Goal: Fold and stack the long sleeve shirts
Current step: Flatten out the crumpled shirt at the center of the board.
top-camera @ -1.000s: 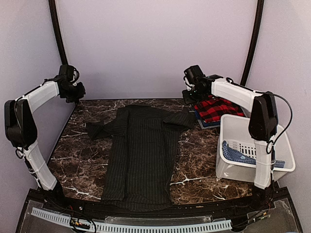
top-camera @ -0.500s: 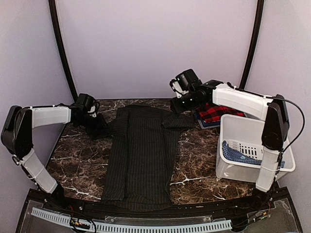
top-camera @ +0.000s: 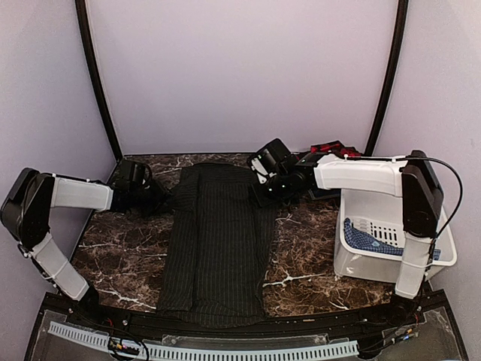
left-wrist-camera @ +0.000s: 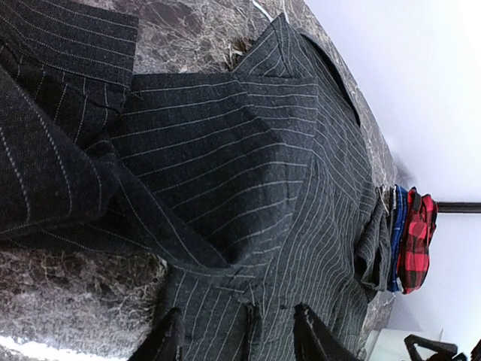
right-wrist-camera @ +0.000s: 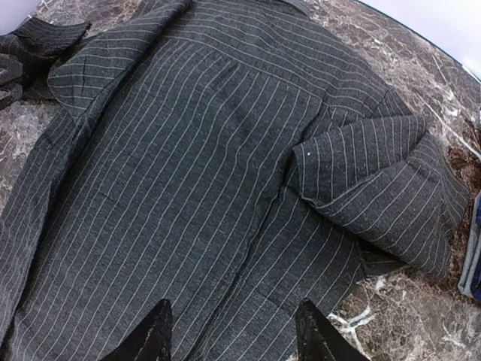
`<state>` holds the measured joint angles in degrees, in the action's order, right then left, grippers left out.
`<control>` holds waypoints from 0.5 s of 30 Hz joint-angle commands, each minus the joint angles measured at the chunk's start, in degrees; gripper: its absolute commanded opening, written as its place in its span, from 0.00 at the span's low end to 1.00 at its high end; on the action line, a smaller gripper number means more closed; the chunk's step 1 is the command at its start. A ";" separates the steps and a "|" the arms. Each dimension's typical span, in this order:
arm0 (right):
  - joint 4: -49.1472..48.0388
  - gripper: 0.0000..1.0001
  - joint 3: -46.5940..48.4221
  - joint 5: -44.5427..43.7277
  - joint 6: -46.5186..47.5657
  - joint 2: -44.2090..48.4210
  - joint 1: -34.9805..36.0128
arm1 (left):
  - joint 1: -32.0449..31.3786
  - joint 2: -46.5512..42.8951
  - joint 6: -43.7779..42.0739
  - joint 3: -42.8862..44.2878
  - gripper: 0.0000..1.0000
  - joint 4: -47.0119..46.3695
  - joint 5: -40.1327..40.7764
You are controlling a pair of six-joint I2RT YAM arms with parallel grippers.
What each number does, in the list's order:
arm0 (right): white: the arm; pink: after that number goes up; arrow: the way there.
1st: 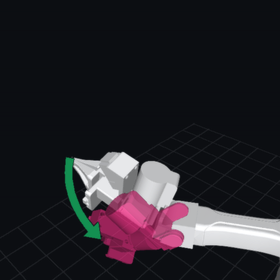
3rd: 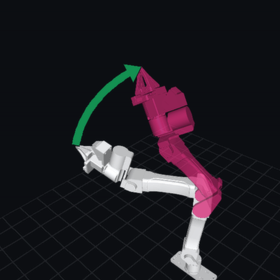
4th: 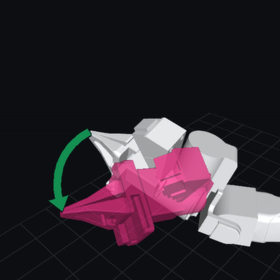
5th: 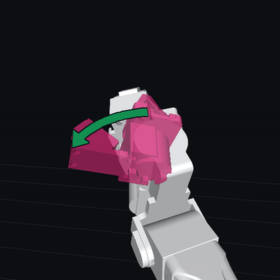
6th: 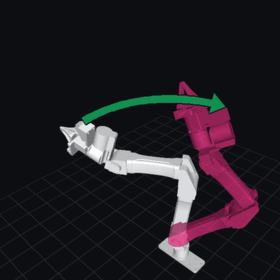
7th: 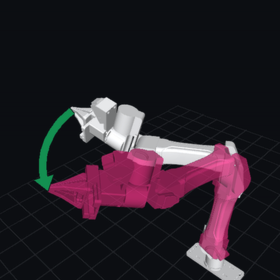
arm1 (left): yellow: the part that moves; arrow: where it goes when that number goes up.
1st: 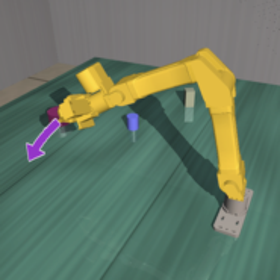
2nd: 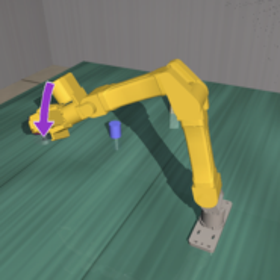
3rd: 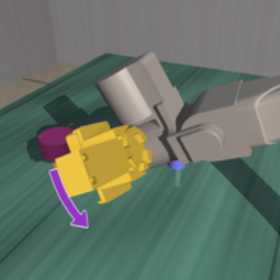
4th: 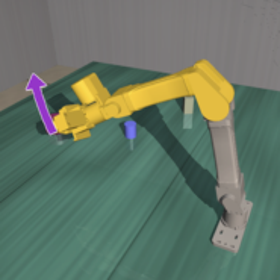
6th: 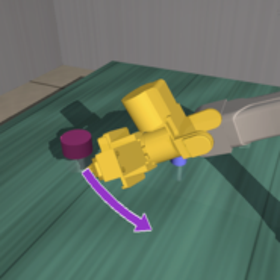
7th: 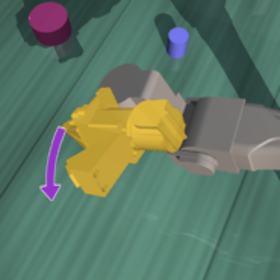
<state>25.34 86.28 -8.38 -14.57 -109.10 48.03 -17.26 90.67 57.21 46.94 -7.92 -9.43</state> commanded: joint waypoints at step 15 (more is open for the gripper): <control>-5.92 0.54 -8.45 3.29 -3.37 -0.93 0.57 | 0.03 9.88 8.34 5.72 0.49 -1.27 8.81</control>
<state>22.11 79.26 -5.82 -16.95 -109.12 48.07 -17.26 98.91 65.39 50.24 -10.55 -2.85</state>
